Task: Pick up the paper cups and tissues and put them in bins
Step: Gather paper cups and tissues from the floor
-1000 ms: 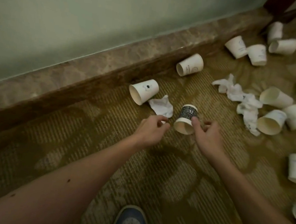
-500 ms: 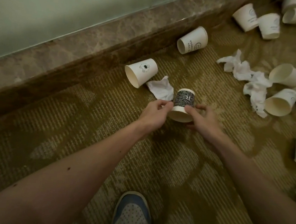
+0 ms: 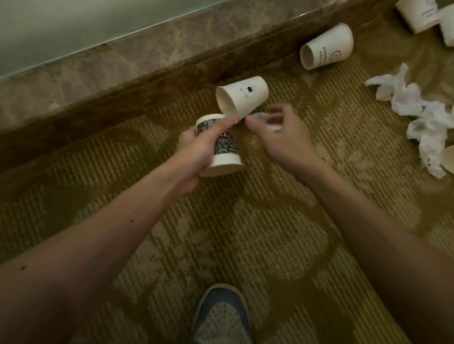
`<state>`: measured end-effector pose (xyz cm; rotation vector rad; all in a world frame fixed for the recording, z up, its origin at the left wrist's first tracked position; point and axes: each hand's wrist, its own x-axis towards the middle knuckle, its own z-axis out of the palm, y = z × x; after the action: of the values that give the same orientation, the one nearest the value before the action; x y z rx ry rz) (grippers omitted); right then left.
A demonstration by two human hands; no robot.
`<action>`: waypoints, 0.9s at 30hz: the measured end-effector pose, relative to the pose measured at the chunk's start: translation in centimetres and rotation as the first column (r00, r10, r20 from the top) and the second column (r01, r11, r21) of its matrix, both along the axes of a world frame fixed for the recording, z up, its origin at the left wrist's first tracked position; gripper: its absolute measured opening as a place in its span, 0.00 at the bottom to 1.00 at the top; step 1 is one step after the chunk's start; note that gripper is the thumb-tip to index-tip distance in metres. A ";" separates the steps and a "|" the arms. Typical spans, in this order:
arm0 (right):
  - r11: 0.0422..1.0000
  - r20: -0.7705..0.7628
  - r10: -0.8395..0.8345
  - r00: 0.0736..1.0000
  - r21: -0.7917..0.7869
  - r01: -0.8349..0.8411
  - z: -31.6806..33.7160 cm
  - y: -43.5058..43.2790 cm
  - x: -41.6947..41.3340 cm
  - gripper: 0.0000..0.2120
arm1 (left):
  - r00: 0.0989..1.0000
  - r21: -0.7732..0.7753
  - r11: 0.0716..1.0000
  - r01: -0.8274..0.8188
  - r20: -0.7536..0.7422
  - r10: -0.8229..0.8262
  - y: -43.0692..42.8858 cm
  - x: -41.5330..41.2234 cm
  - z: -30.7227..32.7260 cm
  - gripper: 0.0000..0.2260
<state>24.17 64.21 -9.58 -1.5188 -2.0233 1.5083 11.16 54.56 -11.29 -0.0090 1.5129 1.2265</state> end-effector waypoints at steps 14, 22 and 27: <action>0.952 0.198 0.145 0.969 0.239 -0.192 -1.8 4.2 -4.8 0.35 | 0.987 -0.068 0.991 0.116 -0.107 -0.123 -3.5 -2.6 0.5 0.14; 0.995 0.051 0.083 0.995 0.050 -0.086 1.9 1.1 4.9 0.27 | 0.912 -0.048 0.918 0.393 -0.109 -0.396 -2.1 0.1 1.7 0.35; 0.999 0.023 0.003 1.000 -0.052 -0.002 2.8 -1.9 11.4 0.22 | 0.805 -0.021 0.835 0.550 -0.254 -0.536 -2.2 3.7 1.8 0.17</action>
<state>35.52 62.27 -6.79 -1.5600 -2.0141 1.5631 14.90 52.39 -9.46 0.6033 1.5466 0.8147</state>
